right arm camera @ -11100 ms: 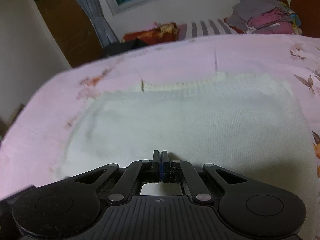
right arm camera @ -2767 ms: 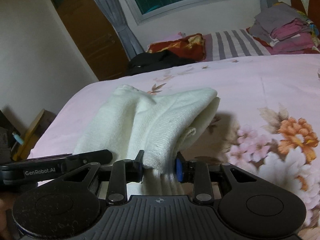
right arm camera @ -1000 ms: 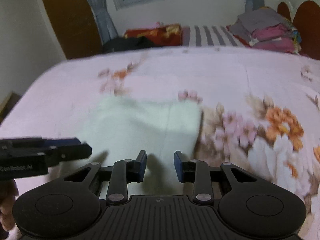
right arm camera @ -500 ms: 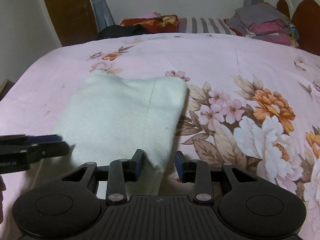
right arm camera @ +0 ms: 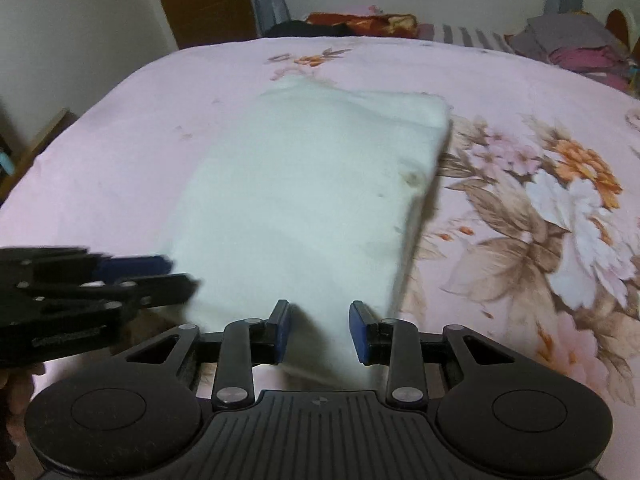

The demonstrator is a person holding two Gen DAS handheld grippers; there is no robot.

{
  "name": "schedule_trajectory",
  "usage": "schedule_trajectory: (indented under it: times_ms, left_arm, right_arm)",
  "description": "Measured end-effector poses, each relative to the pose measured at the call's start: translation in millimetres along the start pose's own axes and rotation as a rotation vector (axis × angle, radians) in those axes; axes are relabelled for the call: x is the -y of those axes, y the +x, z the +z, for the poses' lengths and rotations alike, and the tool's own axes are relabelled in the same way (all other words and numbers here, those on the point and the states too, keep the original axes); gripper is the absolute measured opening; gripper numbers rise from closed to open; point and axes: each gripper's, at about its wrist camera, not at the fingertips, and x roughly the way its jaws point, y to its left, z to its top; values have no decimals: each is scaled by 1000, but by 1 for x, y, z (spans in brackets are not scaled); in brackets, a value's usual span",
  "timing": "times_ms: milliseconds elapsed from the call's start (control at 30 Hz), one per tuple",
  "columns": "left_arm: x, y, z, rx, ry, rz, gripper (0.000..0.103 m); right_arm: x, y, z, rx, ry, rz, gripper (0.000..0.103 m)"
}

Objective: Fold small clothes

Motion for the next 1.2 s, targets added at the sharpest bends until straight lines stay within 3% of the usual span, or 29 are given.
schedule_trajectory:
  times_ms: [133, 200, 333, 433, 500, 633, 767, 800, 833, 900, 1200]
  left_arm:
    - [-5, -14, -6, 19, -25, 42, 29]
    - [-4, -26, -9, 35, -40, 70, 29]
    - [-1, -55, -20, 68, -68, 79, 34]
    - [12, -79, -33, 99, -63, 99, 48]
    - [24, -94, -42, 120, -67, 109, 73]
    - [47, -119, -55, 140, -35, 105, 81]
    - [67, -141, -68, 188, -29, 144, 102]
    - [73, -145, -71, 186, -18, 161, 103]
    - [78, -148, -74, 179, -5, 170, 103]
    - [87, -155, -83, 179, 5, 176, 103]
    - [107, -198, -117, 224, 43, 179, 103]
  right_arm:
    - [21, -8, -14, 1, 22, -90, 33]
    - [37, -22, -21, 20, 113, -67, 33]
    - [43, -59, -34, 83, 131, -62, 33]
    - [38, -84, -49, 113, 131, -54, 33]
    - [29, -98, -59, 126, 128, -43, 33]
    - [11, -125, -80, 144, 100, -33, 33]
    - [-5, -149, -98, 166, 78, -54, 35]
    - [-7, -155, -103, 170, 76, -68, 63]
    - [-10, -159, -107, 181, 76, -104, 99]
    - [-13, -172, -119, 240, 67, -161, 102]
    - [-31, -216, -154, 262, 86, -155, 102]
